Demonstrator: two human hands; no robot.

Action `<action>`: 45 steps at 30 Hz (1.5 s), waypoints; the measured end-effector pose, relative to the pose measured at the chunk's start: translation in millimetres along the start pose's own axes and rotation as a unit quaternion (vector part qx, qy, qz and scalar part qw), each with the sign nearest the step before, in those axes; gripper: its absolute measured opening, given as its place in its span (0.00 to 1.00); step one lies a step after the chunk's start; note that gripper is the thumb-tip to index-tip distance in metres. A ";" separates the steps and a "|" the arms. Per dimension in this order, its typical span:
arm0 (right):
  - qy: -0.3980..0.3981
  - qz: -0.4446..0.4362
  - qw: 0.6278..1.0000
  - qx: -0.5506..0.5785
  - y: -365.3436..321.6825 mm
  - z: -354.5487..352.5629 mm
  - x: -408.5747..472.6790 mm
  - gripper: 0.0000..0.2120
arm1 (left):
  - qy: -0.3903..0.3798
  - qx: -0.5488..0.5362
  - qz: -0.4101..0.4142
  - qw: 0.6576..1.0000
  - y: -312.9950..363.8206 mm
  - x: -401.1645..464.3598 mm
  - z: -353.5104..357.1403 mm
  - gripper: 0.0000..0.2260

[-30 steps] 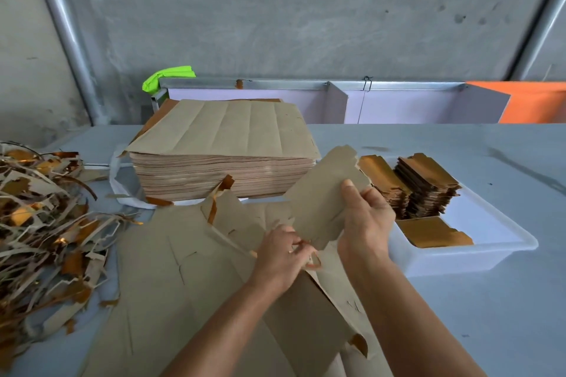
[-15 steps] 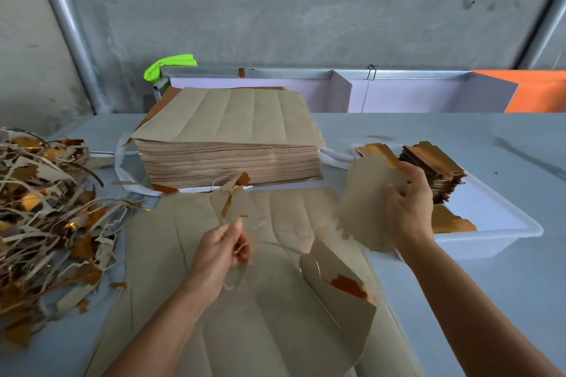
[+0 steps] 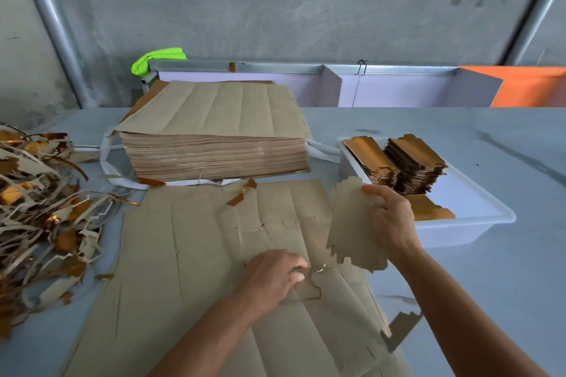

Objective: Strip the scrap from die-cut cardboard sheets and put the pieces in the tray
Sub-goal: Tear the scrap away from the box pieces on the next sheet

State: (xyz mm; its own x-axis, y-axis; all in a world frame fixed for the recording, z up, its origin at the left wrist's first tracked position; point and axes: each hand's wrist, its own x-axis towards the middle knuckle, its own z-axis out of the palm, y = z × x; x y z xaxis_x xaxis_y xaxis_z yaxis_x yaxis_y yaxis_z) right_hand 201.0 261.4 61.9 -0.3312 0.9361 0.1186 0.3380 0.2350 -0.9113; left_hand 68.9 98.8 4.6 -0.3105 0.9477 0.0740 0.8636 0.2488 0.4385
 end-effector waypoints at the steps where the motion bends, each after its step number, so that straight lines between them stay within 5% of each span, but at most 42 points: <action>1: -0.003 0.003 1.000 0.006 0.1 -3.3 0.0 0.21 | 0.021 -0.017 -0.013 1.000 0.4 -1.3 1.1 0.10; 4: -0.009 0.010 1.000 0.017 -0.2 -7.9 -0.4 0.15 | 0.049 -0.080 -0.056 0.994 5.5 -6.5 -0.2 0.22; 7: -0.005 0.002 1.000 0.014 -1.7 -7.2 -3.0 0.13 | -0.032 -0.029 -0.085 0.995 17.7 -13.2 2.6 0.32; 10: -0.007 -0.013 1.000 -0.008 -2.5 -7.5 -8.5 0.13 | 0.022 0.048 -0.052 0.997 26.9 -20.1 19.1 0.18; 13: -0.012 -0.018 1.000 -0.018 -1.2 -12.9 -11.5 0.12 | 0.090 -0.014 -0.026 0.996 20.8 -22.2 28.7 0.06; 17: -0.014 -0.017 1.000 -0.017 1.9 -22.8 -13.2 0.10 | 0.153 -0.247 -0.072 0.954 9.6 -22.5 26.3 0.12; 20: -0.006 -0.019 1.000 -0.020 4.5 -27.5 -14.9 0.10 | 0.177 -0.287 -0.079 0.938 12.9 -24.8 23.1 0.10; 21: -0.006 -0.017 1.000 -0.020 5.4 -28.0 -15.1 0.10 | 0.160 -0.291 -0.070 0.941 17.5 -25.8 20.1 0.09; 23: -0.006 -0.010 1.000 -0.019 7.0 -27.6 -16.2 0.09 | 0.061 -0.264 -0.060 0.961 28.6 -28.5 9.9 0.24; 26: -0.014 -0.010 1.000 -0.025 8.3 -25.1 -19.2 0.10 | -0.070 -0.106 -0.034 0.991 37.3 -31.4 5.0 0.36; 30: -0.032 -0.049 0.994 -0.091 7.5 -25.9 -26.2 0.11 | -0.013 -0.002 0.012 1.000 43.8 -41.3 22.9 0.15; 33: -0.036 -0.074 0.987 -0.141 3.9 -31.3 -30.4 0.12 | 0.074 -0.098 0.019 0.992 38.9 -43.8 28.8 0.04; 35: -0.047 -0.078 0.982 -0.164 0.9 -35.7 -32.7 0.12 | 0.094 -0.314 -0.019 0.944 34.2 -44.2 24.9 0.06; 36: -0.054 -0.080 0.981 -0.170 -0.2 -37.7 -33.8 0.12 | 0.123 -0.449 -0.053 0.884 29.3 -44.2 20.3 0.08; 39: -0.079 -0.109 0.969 -0.207 -3.4 -39.5 -37.2 0.11 | 0.205 -0.751 -0.135 0.613 6.5 -39.7 8.9 0.10; 40: -0.096 -0.112 0.965 -0.216 -4.8 -38.1 -37.7 0.11 | 0.218 -0.792 -0.151 0.550 -1.7 -37.8 6.2 0.11; 43: -0.161 -0.104 0.946 -0.261 -10.1 -29.4 -41.9 0.12 | 0.243 -0.841 -0.172 0.451 -13.8 -36.4 -0.2 0.12; 45: -0.192 -0.113 0.925 -0.309 -12.1 -21.9 -45.6 0.12 | 0.253 -0.856 -0.172 0.418 -16.2 -37.3 0.4 0.12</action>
State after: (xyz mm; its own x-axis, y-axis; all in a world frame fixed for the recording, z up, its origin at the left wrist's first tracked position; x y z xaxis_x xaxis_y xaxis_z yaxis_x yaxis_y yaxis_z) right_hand 231.3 221.6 76.1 -0.7032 0.7107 0.0220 0.6212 0.6291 -0.4673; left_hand 66.6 59.5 -5.7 -0.7172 0.6437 -0.2668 -0.6805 -0.5647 0.4669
